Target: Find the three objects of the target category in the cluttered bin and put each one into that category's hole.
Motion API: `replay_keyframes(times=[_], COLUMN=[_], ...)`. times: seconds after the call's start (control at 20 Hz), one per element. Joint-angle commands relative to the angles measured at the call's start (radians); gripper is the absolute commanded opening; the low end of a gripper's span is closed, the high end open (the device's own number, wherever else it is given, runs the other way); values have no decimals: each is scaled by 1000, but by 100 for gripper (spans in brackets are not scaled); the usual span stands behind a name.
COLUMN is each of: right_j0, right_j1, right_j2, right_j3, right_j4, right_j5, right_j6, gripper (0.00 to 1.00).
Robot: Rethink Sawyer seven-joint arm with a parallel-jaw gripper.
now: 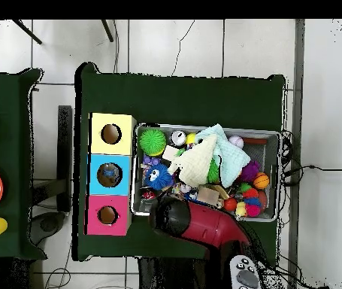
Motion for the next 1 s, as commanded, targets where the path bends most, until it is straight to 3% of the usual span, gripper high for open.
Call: replay_keyframes(times=[0.05, 0.6, 1.0], right_j0=[-2, 1, 11], right_j1=[10, -21, -115], right_j2=[80, 59, 28], right_j3=[-148, -235, -280], right_j4=[35, 18, -9], right_j5=[122, 312, 516], right_j6=[95, 82, 76], gripper=[0, 0, 0])
